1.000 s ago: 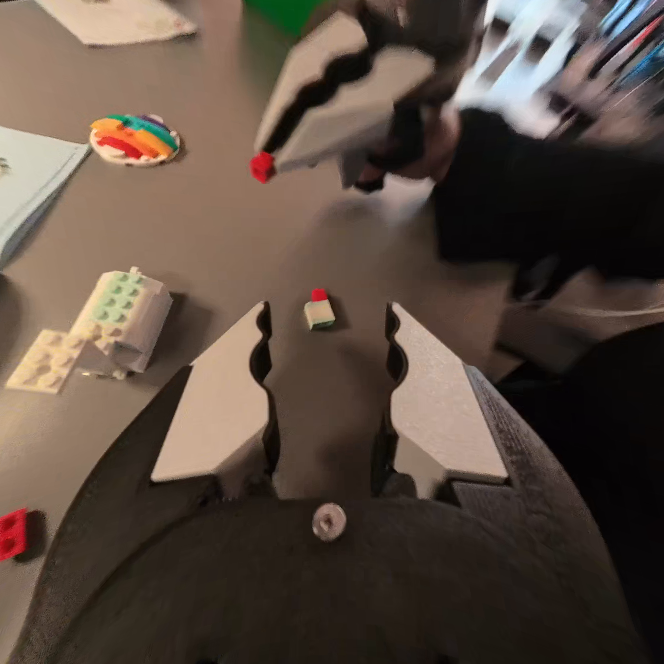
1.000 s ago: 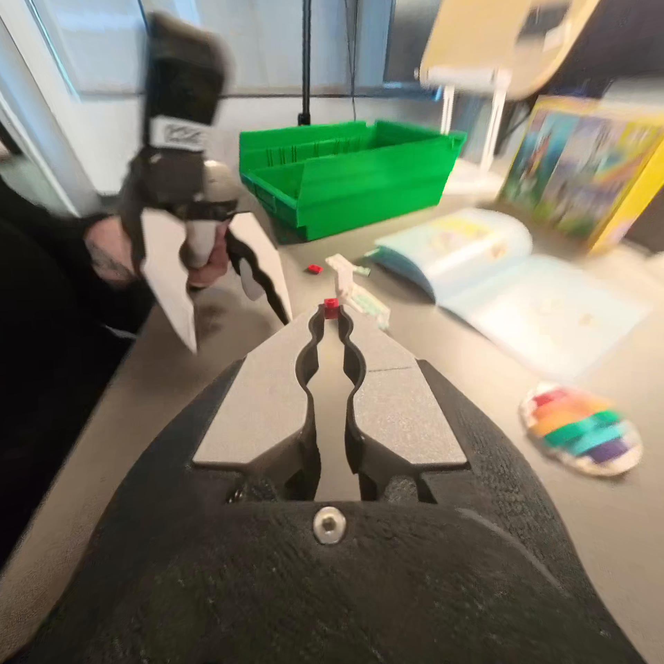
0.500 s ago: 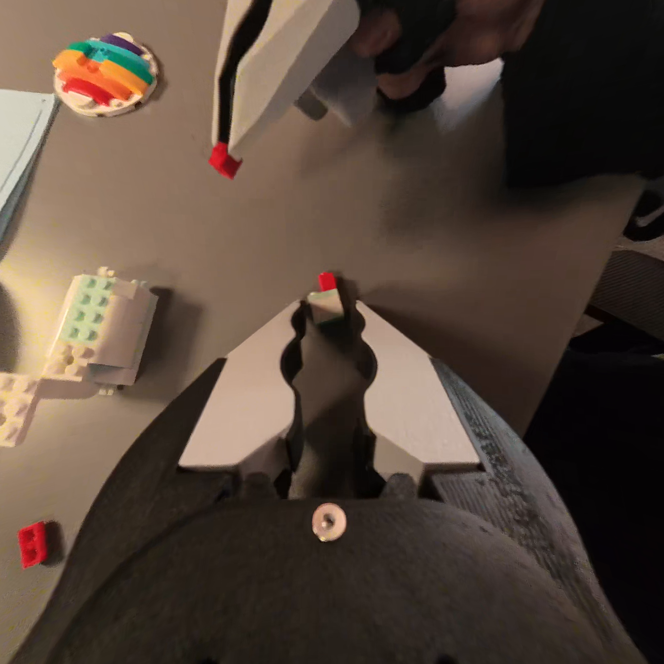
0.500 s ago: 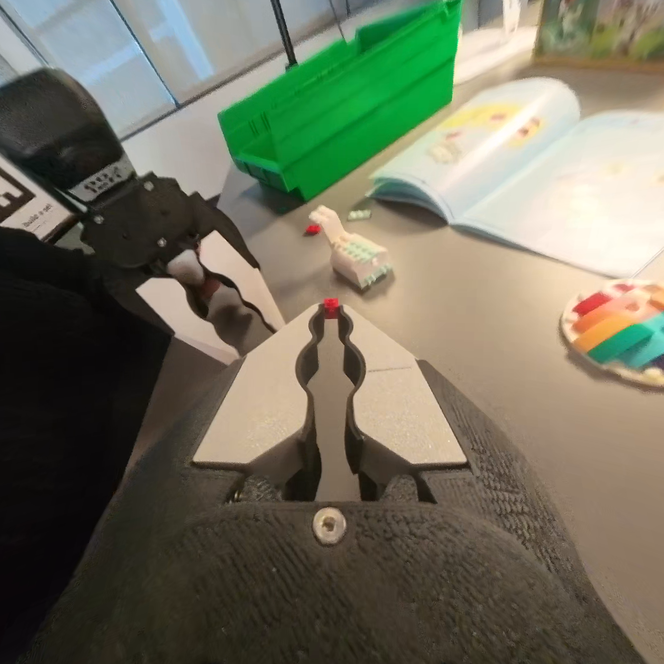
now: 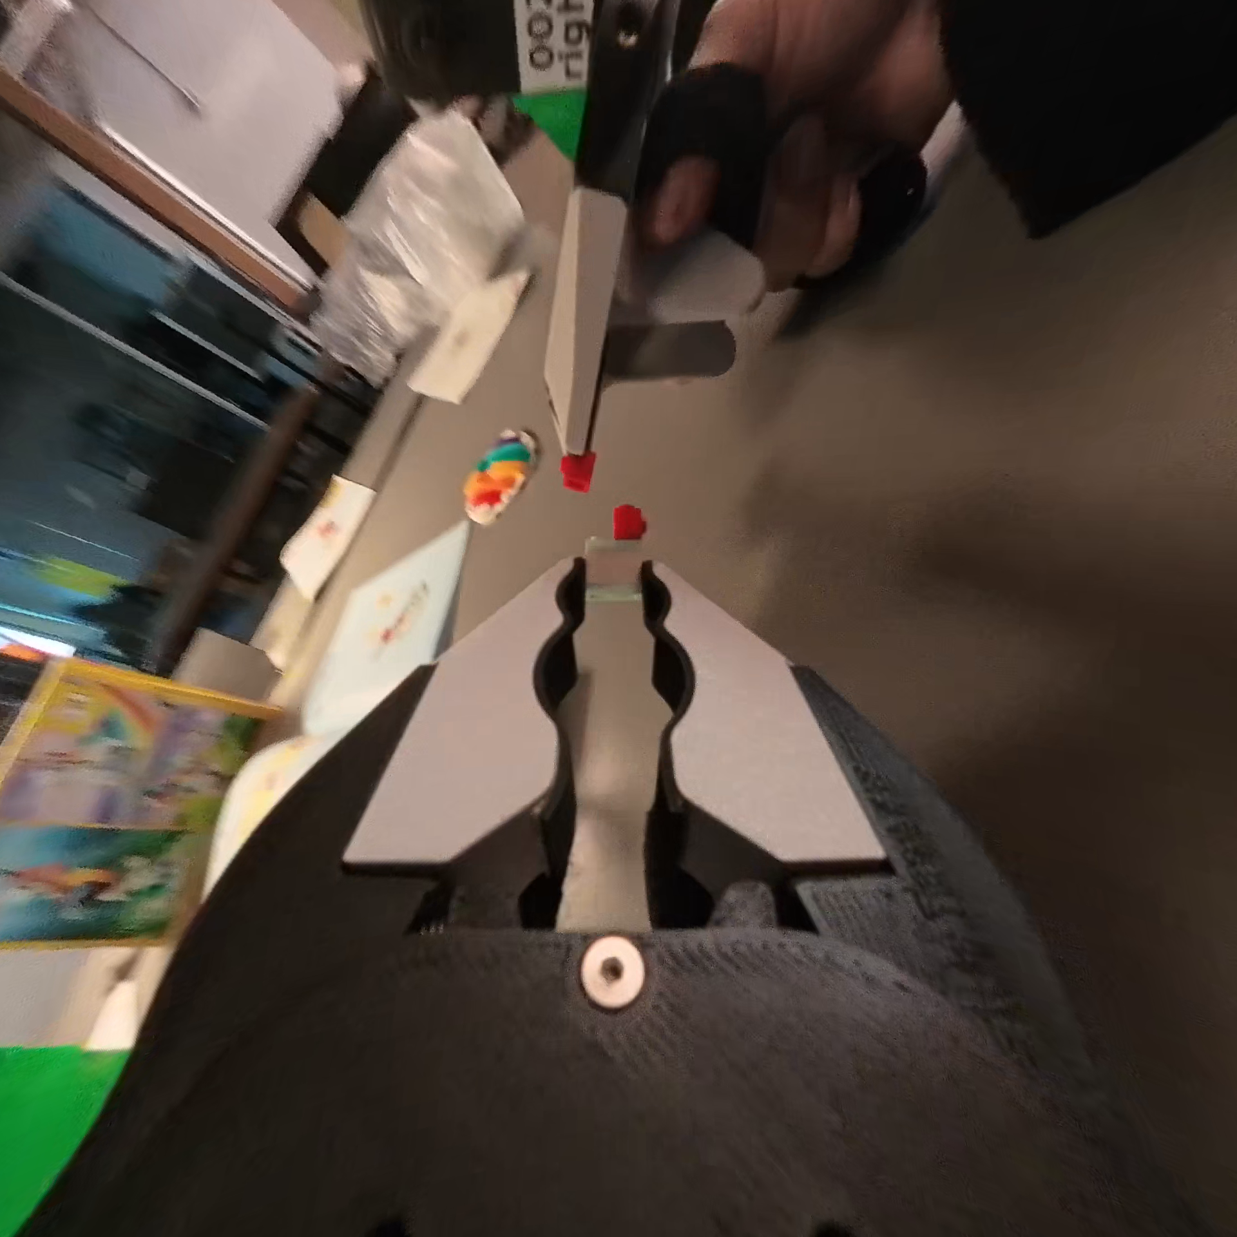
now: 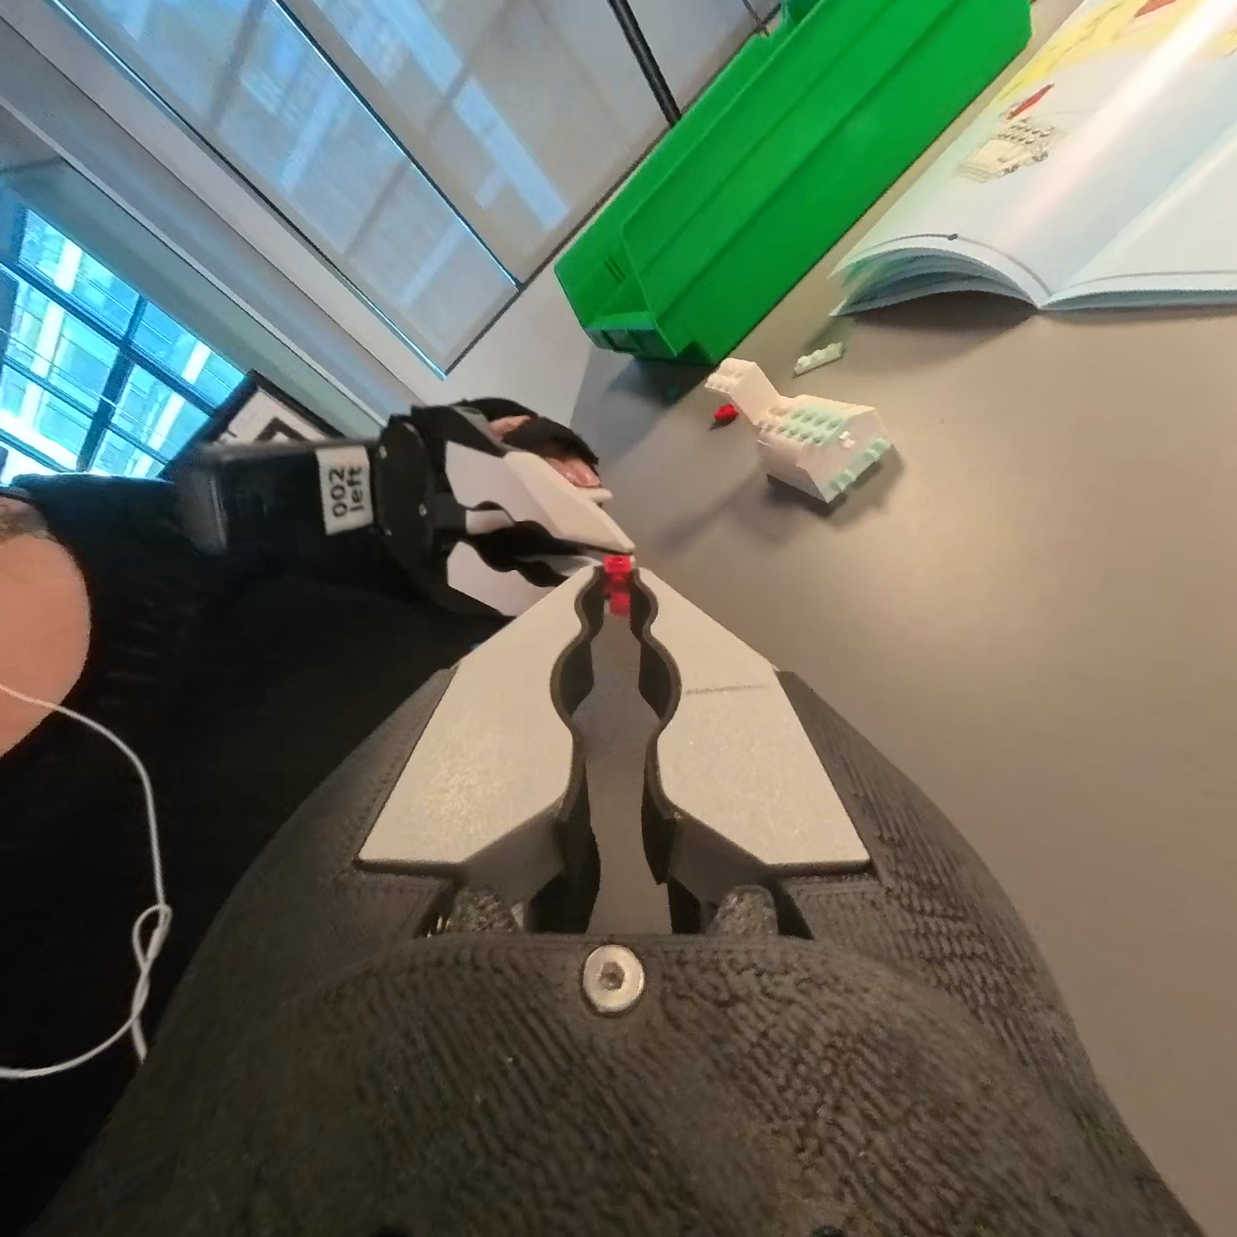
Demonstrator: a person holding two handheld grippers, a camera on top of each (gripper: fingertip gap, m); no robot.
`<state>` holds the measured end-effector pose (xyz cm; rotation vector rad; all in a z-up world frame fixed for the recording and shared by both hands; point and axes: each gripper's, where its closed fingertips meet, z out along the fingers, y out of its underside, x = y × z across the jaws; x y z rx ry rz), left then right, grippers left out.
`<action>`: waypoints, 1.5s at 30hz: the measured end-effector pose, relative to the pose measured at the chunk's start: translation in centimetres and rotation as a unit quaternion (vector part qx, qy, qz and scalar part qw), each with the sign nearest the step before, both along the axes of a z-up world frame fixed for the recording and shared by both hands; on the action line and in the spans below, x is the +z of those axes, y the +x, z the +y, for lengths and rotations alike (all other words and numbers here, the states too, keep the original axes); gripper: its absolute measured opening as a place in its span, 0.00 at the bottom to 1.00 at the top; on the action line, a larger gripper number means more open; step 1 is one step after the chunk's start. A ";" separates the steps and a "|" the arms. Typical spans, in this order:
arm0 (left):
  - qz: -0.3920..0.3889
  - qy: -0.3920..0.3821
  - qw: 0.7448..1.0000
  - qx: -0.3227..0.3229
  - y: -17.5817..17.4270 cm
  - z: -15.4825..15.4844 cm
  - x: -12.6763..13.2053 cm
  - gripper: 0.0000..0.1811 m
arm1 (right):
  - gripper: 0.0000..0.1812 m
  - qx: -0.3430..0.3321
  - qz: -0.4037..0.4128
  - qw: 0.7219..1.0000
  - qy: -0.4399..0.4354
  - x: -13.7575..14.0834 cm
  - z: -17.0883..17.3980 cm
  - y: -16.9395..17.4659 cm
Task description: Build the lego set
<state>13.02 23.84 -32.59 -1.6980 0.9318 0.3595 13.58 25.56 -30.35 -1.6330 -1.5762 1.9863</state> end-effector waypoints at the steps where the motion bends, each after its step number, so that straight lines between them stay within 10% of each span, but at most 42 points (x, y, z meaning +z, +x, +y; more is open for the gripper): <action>1: 0.018 0.023 1.000 -0.006 0.2 -0.2 0.3 0.09 | 0.03 0.002 0.004 1.000 0.004 0.1 -0.1 0.0; 45: 0.150 0.175 0.973 0.025 0.5 -0.7 3.1 0.08 | 0.03 -0.010 0.098 0.995 0.001 2.4 -2.3 -0.7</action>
